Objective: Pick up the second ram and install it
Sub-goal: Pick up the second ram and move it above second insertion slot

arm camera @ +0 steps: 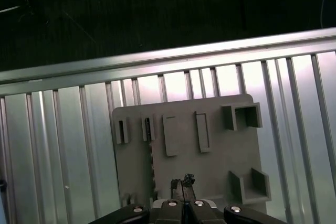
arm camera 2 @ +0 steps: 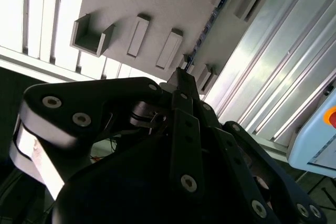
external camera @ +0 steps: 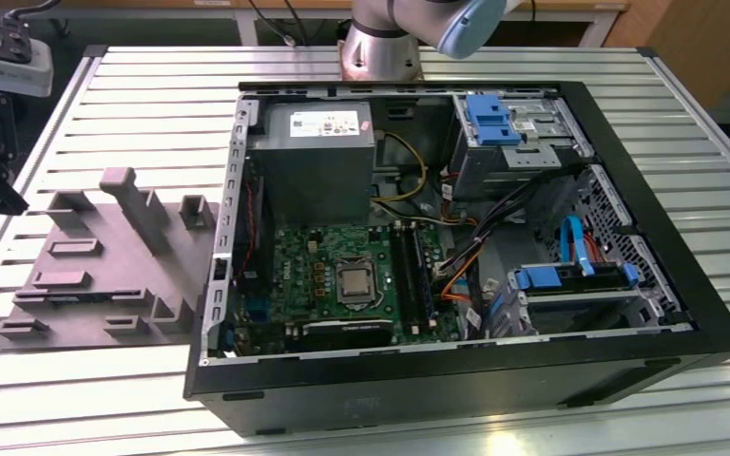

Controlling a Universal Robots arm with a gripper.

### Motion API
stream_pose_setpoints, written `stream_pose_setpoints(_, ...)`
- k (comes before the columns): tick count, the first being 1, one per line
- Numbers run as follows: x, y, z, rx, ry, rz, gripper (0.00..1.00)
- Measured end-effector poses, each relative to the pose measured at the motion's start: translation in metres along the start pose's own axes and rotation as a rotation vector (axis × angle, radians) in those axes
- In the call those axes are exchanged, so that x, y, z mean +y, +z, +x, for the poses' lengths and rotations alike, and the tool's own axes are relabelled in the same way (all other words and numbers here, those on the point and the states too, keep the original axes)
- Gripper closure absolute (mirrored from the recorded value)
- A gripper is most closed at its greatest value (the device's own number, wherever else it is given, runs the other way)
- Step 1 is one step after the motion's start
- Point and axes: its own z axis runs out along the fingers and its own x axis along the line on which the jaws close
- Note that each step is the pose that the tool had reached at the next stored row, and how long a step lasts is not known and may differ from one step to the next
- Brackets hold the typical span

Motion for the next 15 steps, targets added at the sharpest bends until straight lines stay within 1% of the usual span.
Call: stream_pose_setpoints(15, 0.0010, 0.0038, 0.0009, 0.0001, -0.002, -0.0001, 0.89)
